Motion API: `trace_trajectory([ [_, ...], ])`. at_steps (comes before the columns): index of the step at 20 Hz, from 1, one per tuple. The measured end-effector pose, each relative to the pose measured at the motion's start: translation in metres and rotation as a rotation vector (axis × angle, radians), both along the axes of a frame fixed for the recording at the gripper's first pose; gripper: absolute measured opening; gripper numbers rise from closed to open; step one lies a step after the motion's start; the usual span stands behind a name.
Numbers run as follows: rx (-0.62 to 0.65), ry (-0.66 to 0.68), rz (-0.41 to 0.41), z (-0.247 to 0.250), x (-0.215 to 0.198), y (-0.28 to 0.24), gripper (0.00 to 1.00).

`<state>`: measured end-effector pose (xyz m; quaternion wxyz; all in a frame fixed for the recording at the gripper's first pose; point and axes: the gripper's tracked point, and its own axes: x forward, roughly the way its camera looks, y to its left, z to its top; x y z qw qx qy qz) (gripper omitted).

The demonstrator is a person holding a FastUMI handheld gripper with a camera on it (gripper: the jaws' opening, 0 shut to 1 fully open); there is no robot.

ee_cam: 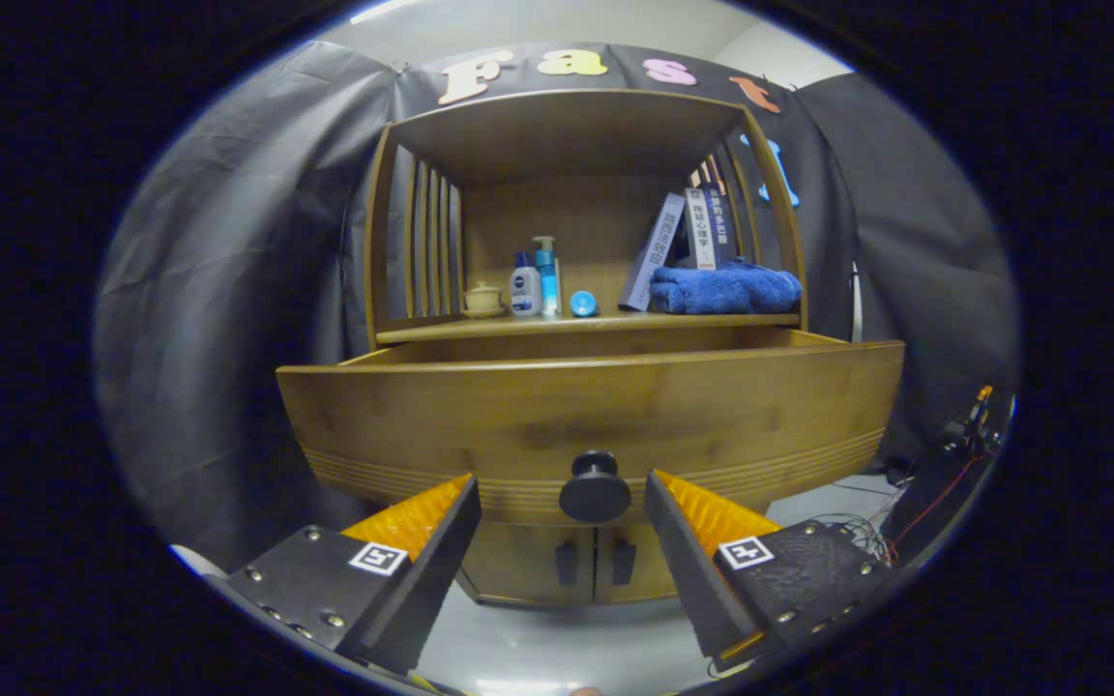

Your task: Pull open the drawer, take out the items inside it, and place them on the countertop above the cabinet.

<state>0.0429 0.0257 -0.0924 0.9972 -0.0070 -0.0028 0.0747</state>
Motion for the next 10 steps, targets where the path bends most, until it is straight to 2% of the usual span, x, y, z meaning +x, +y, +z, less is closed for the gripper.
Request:
trace_trajectory([
  [2,0.001,0.0,0.007,-0.003,0.011,0.004,1.0],
  [5,-0.043,0.09,-0.007,-0.023,0.029,0.007,1.0],
  [6,-0.05,0.031,-0.022,-0.01,0.041,0.005,1.0],
  [9,-0.041,-0.051,-0.054,0.001,0.037,0.006,0.99],
  [10,-0.058,-0.04,-0.087,-0.005,0.042,0.002,0.99],
])
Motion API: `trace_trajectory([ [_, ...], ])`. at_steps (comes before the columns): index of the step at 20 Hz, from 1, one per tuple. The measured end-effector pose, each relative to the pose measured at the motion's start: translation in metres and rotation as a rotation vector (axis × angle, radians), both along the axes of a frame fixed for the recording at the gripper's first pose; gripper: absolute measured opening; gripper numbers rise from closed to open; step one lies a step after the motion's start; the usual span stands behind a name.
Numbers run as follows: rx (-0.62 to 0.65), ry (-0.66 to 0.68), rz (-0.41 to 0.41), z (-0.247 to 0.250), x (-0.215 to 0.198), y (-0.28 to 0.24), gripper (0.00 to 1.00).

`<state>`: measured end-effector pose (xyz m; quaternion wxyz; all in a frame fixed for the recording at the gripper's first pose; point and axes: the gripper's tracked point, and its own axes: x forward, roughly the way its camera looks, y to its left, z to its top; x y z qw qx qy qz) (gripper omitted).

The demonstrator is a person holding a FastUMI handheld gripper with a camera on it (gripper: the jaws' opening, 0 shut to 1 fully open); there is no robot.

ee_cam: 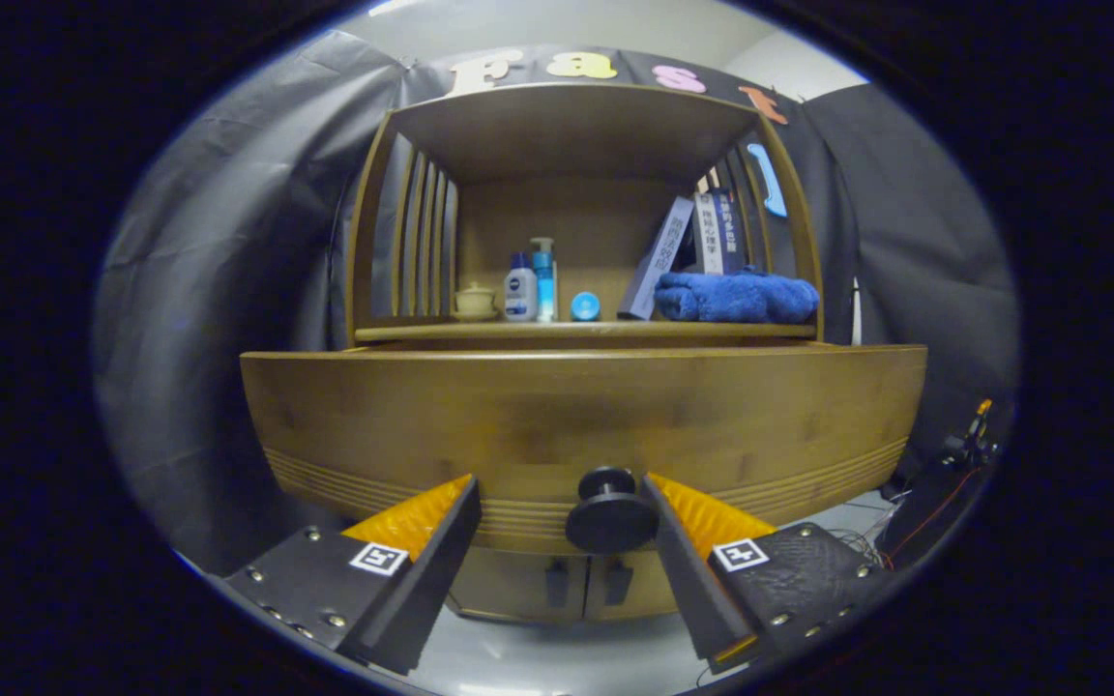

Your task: Pull open the drawer, take out the items inside it, and place them on the countertop above the cabinet.

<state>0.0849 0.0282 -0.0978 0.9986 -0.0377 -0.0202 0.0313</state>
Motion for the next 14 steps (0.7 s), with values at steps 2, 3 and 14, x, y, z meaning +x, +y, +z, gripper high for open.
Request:
trace_trajectory([
  [2,-0.003,-0.017,0.007,0.003,0.009,0.004,0.99],
  [3,0.002,-0.027,0.004,0.006,0.013,0.006,0.99],
  [14,-0.002,-0.068,-0.01,0.017,0.105,0.017,0.99],
])
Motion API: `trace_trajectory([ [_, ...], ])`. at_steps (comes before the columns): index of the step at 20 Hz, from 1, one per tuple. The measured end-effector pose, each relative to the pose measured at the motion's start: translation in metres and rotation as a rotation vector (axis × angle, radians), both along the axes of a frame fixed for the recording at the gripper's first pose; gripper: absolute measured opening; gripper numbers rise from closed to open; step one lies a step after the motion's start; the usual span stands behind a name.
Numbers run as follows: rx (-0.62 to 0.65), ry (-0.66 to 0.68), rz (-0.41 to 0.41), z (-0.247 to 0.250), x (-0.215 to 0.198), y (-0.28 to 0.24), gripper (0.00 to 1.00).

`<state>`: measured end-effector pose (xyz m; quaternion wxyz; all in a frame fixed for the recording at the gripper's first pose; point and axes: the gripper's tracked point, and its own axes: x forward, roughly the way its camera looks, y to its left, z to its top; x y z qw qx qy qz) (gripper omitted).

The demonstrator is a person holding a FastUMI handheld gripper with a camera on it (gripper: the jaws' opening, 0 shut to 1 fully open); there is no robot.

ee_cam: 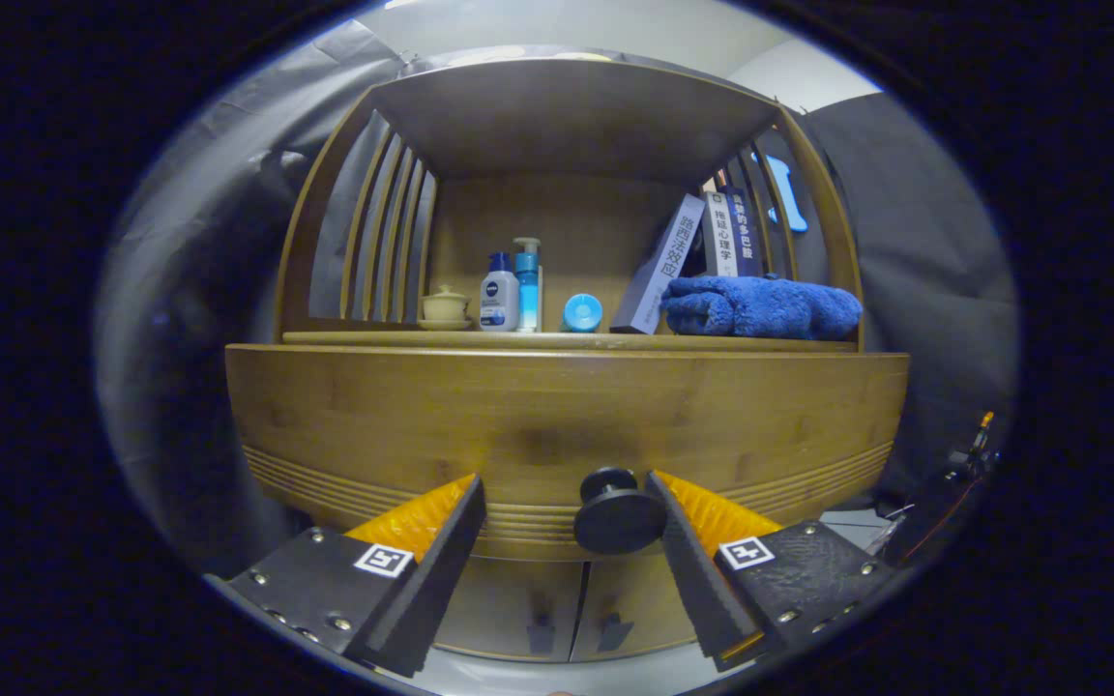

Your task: Pull open the drawer, take out the items inside it, and place them on the countertop above the cabinet.

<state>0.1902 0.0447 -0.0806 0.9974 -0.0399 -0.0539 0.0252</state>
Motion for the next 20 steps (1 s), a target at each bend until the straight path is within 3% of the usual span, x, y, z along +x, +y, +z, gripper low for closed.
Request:
trace_trajectory([
  [6,0.01,-0.018,0.002,0.004,0.031,0.003,1.0],
  [20,0.014,-0.028,0.002,0.005,0.034,0.004,0.99],
])
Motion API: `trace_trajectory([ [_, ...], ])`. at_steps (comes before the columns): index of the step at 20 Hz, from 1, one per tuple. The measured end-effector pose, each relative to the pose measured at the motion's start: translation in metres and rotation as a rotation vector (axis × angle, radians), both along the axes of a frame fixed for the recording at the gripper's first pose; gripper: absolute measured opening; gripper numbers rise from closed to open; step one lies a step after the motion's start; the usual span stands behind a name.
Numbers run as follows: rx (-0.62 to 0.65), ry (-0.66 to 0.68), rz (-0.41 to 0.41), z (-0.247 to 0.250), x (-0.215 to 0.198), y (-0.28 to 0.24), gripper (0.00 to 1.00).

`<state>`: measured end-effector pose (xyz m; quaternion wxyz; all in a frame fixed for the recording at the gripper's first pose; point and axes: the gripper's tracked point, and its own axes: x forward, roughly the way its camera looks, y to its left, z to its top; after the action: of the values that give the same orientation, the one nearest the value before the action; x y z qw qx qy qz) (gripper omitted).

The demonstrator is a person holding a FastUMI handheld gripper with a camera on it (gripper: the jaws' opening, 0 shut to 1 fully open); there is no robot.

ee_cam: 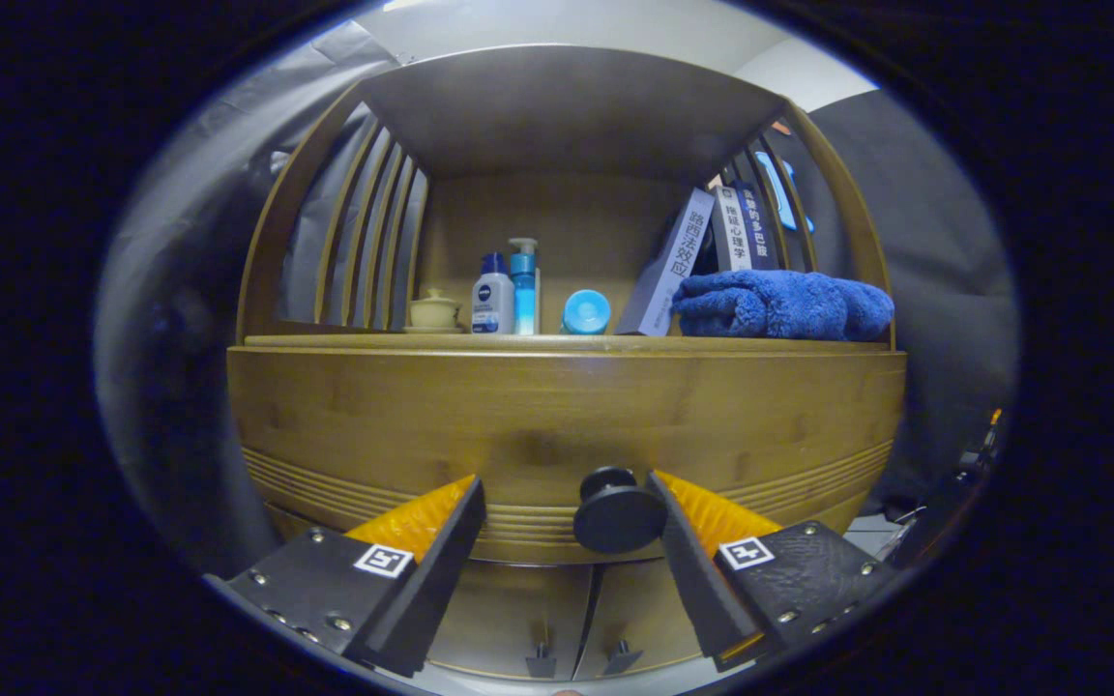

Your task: Pull open the drawer, take out the items inside it, and place them on the countertop above the cabinet.

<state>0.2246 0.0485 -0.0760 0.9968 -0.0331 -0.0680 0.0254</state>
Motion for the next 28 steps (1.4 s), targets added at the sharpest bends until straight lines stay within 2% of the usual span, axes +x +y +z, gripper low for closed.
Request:
trace_trajectory([
  [6,-0.076,0.022,-0.031,0.007,-0.005,-0.001,0.99],
  [8,-0.085,0.026,-0.059,0.019,-0.017,0.0,0.99],
  [11,-0.09,0.063,-0.053,0.038,-0.046,0.014,0.99],
  [14,-0.101,0.07,-0.071,0.07,-0.082,0.017,0.98],
  [18,-0.032,0.063,-0.057,0.122,-0.129,0.02,0.96],
  [21,-0.041,0.04,-0.124,0.168,-0.164,-0.004,0.96],
  [28,0.009,0.024,-0.104,0.257,-0.238,-0.043,0.96],
])
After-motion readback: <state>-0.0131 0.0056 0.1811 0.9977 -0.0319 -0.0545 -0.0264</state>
